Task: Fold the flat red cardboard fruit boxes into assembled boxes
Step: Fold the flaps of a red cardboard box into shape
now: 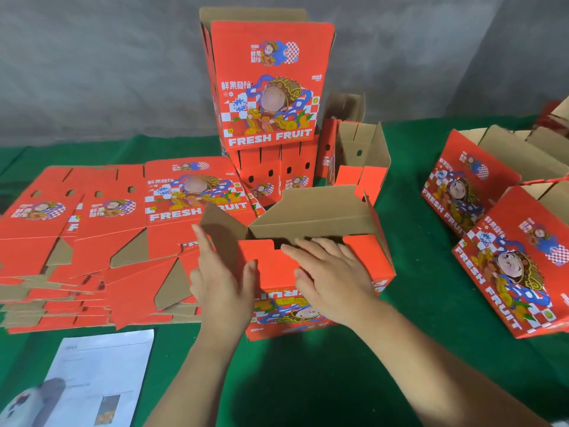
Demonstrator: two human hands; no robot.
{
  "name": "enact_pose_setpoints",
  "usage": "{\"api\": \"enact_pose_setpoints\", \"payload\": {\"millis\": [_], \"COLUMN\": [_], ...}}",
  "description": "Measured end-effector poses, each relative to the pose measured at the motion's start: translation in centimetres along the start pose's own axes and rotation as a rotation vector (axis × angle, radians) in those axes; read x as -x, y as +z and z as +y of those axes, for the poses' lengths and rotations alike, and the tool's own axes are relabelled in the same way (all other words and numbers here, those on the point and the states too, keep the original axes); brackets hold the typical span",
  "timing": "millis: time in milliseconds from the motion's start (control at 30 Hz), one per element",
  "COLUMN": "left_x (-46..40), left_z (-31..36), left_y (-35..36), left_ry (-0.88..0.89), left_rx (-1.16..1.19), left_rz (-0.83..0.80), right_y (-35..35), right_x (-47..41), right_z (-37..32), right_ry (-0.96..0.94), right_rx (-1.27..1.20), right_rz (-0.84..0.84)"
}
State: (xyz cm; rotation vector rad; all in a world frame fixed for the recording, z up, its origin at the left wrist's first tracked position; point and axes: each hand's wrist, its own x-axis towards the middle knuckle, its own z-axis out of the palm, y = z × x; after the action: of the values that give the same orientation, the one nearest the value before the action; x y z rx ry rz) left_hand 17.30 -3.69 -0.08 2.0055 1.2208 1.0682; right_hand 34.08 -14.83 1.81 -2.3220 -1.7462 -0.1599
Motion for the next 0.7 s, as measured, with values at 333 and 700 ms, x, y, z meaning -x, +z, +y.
{"api": "enact_pose_setpoints", "payload": {"millis": [333,700], "left_x": [-0.3,-1.8], "left_z": [-0.4,-1.5], "left_y": [1.2,-0.6], "left_ry": [0.174,0.426], "left_rx": [0.025,0.025], "left_rz": [0.038,-0.407], "right_y": [0.0,-0.7], "right_x": [0.8,-2.1], "right_z": [-0.5,4.0], "right_ry": [0.293,0.385], "right_rx": [0.015,-0.093], "right_rz": [-0.164,-0.156]}}
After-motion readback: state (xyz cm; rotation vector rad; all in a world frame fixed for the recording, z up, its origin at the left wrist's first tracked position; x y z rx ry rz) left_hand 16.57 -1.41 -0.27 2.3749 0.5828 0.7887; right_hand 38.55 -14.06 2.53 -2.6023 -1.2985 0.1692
